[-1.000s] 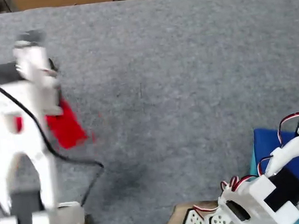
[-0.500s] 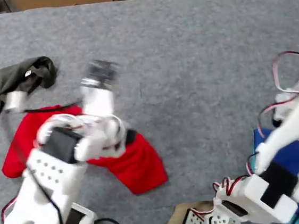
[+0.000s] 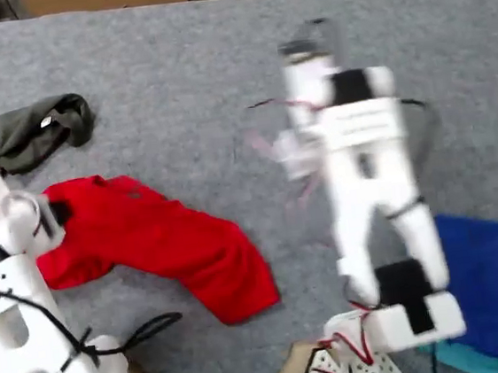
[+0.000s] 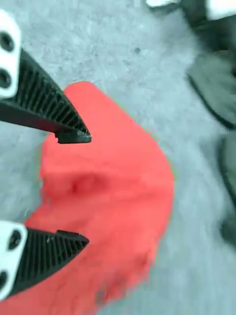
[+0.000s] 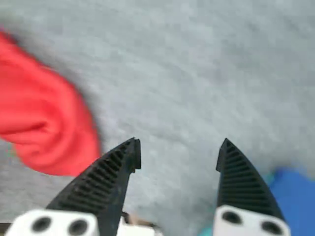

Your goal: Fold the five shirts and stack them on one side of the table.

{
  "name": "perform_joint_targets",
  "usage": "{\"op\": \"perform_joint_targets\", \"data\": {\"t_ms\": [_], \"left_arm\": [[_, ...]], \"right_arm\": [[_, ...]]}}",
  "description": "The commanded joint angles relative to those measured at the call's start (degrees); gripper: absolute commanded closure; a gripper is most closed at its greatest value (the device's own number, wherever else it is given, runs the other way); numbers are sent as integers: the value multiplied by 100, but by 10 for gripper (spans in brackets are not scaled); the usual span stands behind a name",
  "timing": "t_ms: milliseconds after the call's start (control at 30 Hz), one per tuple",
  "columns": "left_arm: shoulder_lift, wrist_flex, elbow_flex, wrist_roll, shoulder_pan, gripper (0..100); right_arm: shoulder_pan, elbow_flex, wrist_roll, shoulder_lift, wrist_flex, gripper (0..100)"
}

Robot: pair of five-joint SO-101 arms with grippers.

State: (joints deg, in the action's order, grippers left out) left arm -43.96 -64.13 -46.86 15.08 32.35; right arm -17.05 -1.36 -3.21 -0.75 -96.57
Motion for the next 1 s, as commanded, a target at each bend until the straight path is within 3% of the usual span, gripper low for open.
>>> {"op": "perform_joint_targets", "data": {"t_ms": [0,133,300,367,500,833,967], "left_arm": [[119,2040,-1635,105,475,716],[127,3095,-2593,105,598,804],[127,3130,-2725,105,651,990],[119,3033,-2681,70,826,973],[119,2277,-2119,88,1248,981],[119,-914,0,422,1530,981],[119,-1248,167,431,1574,981]], "right_arm": [[-1112,-708,-308,523,193,738],[-1798,-1631,-308,1727,220,738],[-2343,-3187,-308,3407,-62,738],[-2545,-3916,-308,3996,-378,738],[-2862,-5051,-308,4760,-571,738],[-3389,-5859,-308,4963,-343,738],[-3380,-5763,-308,5174,44,738]]}}
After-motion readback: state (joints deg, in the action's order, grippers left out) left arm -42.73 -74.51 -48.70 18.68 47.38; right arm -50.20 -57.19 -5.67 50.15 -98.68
